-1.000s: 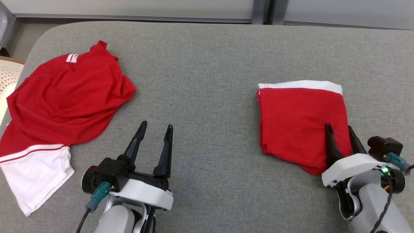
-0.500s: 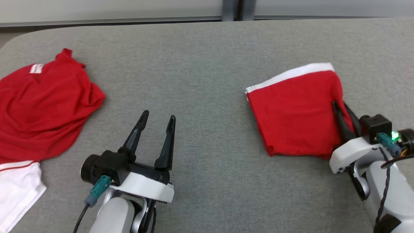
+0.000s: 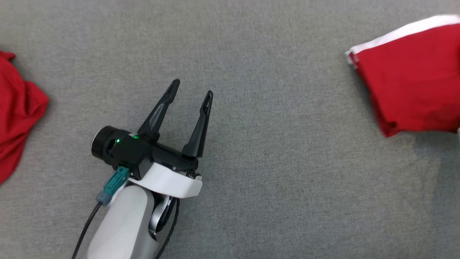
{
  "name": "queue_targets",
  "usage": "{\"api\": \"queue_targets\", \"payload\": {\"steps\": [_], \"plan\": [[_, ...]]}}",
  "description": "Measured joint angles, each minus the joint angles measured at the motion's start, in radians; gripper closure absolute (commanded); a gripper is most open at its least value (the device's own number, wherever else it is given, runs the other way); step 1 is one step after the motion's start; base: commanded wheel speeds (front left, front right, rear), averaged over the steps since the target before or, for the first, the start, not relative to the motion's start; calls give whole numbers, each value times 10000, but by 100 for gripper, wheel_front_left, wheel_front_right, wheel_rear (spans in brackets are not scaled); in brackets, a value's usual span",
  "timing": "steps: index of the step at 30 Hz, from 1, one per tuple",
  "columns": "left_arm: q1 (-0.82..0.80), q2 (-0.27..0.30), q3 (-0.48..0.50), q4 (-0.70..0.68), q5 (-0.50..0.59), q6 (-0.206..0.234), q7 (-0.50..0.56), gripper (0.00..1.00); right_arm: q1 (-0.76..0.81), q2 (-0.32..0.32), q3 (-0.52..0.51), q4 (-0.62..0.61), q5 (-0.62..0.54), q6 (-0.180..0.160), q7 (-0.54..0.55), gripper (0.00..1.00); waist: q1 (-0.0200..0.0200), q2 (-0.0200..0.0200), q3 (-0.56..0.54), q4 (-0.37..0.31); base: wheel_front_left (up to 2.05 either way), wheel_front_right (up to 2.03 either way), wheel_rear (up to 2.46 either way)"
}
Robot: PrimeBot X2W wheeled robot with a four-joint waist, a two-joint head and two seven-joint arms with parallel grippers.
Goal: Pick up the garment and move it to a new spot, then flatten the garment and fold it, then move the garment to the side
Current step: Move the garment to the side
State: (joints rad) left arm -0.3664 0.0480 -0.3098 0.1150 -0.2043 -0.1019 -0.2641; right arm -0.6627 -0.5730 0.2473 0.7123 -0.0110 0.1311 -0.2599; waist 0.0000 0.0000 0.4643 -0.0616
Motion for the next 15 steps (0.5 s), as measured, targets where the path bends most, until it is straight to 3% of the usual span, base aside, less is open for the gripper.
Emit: {"api": "queue_targets", "payload": {"steps": [7, 15], "plan": [[-570, 2, 10, -86, 186, -130, 0, 0, -806, -1300, -867, 548, -272, 0, 2, 100, 0, 0, 1095, -162, 0, 0, 0], [-773, -36, 82, -234, 84, -215, -8, 0, -1007, -1939, -2011, 846, -838, 0, 48, 100, 0, 0, 1710, 147, 0, 0, 0]]}}
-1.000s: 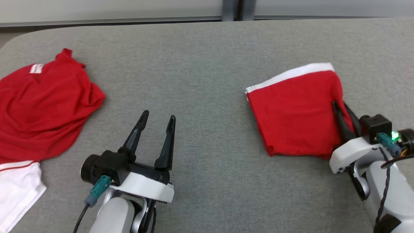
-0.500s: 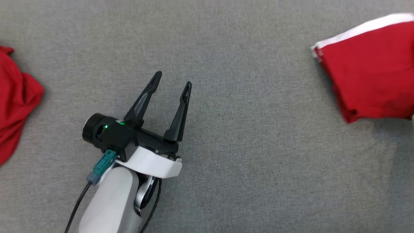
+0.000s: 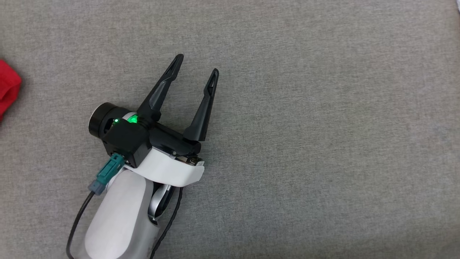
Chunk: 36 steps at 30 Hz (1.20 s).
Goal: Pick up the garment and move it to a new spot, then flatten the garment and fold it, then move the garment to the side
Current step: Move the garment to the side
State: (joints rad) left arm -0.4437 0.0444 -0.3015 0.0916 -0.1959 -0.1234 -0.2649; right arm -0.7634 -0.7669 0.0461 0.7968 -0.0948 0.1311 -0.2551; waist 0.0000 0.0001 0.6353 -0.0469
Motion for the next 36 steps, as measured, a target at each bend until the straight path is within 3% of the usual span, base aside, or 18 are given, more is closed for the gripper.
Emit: {"api": "queue_targets", "payload": {"steps": [5, 6, 7, 17, 26, 30, 36], "plan": [[-3, 6, 23, -15, -46, -2, -10, 0, 12, 33, -360, 217, -219, 0, 247, 100, 0, 0, 20, 137, 0, 0, 0], [-3, 8, 23, 6, -61, -2, -8, 0, 23, 84, -479, 290, -238, 0, 270, 63, 0, -1, -9, 149, 0, 0, 0], [-2, 13, 17, 31, -71, -2, -6, 0, 35, 142, -637, 330, -290, 0, 270, 0, 0, 0, -51, 160, 0, 0, 0], [157, 40, -88, 203, -458, 105, 6, 0, 36, 1103, -1461, 391, -913, 0, 192, 0, 0, 0, -1027, 251, 0, 0, 0], [1046, 35, 242, 339, -761, 531, 6, 0, 660, 3609, -1030, -1383, 81, -2, -58, 0, 1, 0, -2649, 513, 0, 0, 0], [1540, 48, 681, 336, -763, 696, 8, 0, 1920, 4460, -79, -2953, 851, 0, -77, 0, 0, 0, -3494, 810, 0, 0, 0], [2239, 52, 984, 366, -922, 844, 6, 0, 3144, 5432, 395, -3664, 1599, -2, -77, 0, 0, 0, -4355, 1218, 0, 0, 0]]}}
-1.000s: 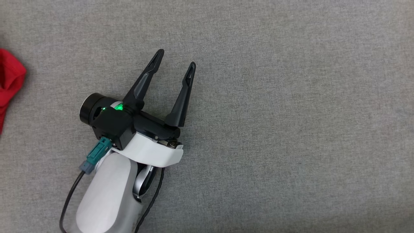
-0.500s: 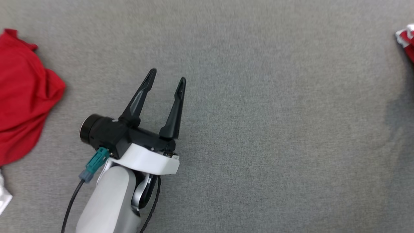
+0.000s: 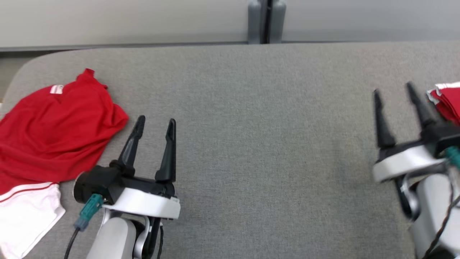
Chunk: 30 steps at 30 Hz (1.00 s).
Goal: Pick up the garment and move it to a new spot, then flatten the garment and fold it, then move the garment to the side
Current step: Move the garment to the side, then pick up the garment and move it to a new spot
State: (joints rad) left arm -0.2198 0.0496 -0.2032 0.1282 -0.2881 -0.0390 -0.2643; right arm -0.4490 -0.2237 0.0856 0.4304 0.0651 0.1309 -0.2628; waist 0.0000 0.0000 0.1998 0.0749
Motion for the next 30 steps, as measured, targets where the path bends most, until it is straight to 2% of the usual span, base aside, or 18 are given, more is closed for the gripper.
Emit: {"api": "queue_targets", "payload": {"steps": [4, 13, 19, 30], "plan": [[477, -15, -46, 178, -12, -226, 0, 0, 895, 552, 316, -288, 44, 2, 2, 0, 0, 0, -512, 220, 0, 0, 0], [1239, -10, 61, 454, 46, -58, 2, 0, 2710, 1434, -165, -1377, -217, 0, 0, 0, 0, 0, -1270, 511, 0, 0, 0], [1560, -10, 104, 422, 50, 48, 2, 0, 3505, 1701, -405, -1756, 56, 0, 2, 0, 0, 0, -1375, 421, 0, 0, 0], [1565, -10, 19, 491, 59, 54, 2, 0, 3576, 1730, -445, -1822, 495, 0, 2, 0, 0, 0, -1371, 350, 0, 0, 0]]}}
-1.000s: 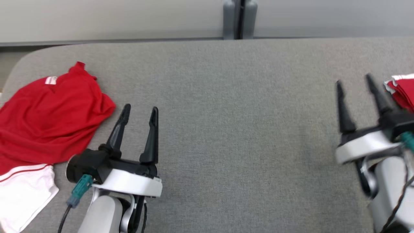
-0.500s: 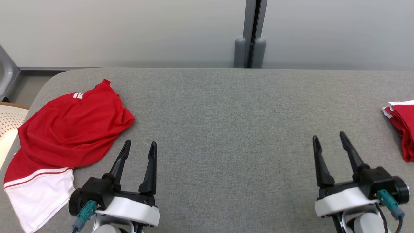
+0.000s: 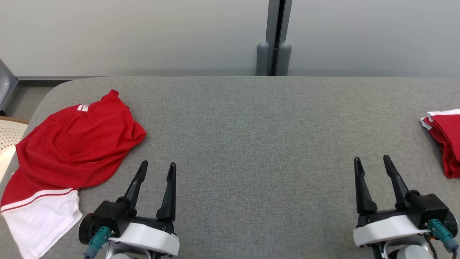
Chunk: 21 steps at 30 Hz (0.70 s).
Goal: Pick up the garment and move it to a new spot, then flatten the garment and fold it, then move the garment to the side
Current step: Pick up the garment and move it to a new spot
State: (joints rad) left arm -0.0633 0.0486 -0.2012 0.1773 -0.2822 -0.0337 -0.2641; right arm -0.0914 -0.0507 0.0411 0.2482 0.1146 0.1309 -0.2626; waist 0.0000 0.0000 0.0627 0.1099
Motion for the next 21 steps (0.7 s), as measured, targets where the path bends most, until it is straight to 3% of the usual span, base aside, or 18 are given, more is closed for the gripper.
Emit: {"api": "queue_targets", "payload": {"steps": [10, 21], "plan": [[-17, -2, -88, 125, -2, -6, 0, 0, 61, 4, 4, -71, 163, 0, 0, 0, 0, 0, 127, 193, 0, 0, 0], [-96, 0, 10, 199, -73, 13, 0, 0, 60, 6, 353, -10, 190, 0, 0, 0, 0, 0, 184, 1112, 0, 0, 0]]}}
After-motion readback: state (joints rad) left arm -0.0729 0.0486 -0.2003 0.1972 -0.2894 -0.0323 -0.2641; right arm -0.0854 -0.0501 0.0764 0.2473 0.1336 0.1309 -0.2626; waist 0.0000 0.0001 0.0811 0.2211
